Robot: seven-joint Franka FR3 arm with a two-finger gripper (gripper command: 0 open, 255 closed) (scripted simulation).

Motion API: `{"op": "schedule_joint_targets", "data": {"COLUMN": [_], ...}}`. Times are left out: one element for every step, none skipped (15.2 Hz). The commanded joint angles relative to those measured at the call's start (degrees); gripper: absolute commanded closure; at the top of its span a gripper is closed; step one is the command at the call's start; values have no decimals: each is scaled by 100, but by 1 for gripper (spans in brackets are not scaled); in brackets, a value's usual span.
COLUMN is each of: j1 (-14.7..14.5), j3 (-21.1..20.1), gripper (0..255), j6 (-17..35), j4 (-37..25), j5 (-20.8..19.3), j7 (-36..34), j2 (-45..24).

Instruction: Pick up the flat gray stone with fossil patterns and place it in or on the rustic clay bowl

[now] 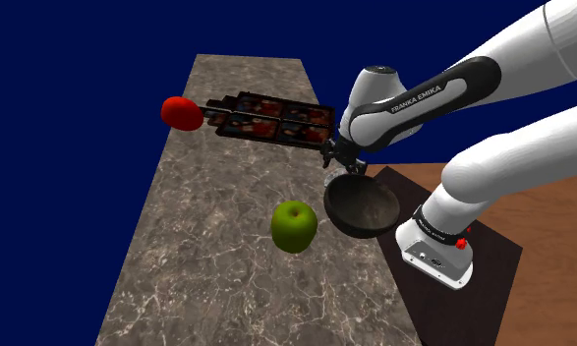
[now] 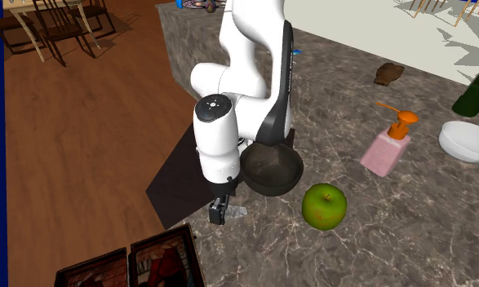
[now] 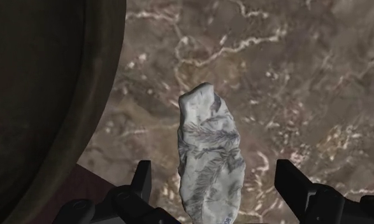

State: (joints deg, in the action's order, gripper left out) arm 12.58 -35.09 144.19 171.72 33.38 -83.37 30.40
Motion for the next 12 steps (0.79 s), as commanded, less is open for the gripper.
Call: {"op": "schedule_joint_targets", "data": {"j1": [0,0,0,0,1,1,2,2,2,0,-9,-15], "j3": [0,0,0,0,0,0,0,0,0,0,36,71], "gripper": [255,255,255,255,255,255,255,255,255,255,255,255], "j6": [0,0,0,0,-1,0,-1,0,1,2,-142,-282], "j4": [0,0,0,0,-1,-1,-2,-2,-2,0,-17,-38], "j5": [0,0,0,0,-1,-1,-2,-1,-1,0,-28,-58], "j7": [0,0,0,0,0,0,0,0,0,0,-13,-25], "j2": [0,0,0,0,0,0,-1,-1,-2,-2,127,247]}}
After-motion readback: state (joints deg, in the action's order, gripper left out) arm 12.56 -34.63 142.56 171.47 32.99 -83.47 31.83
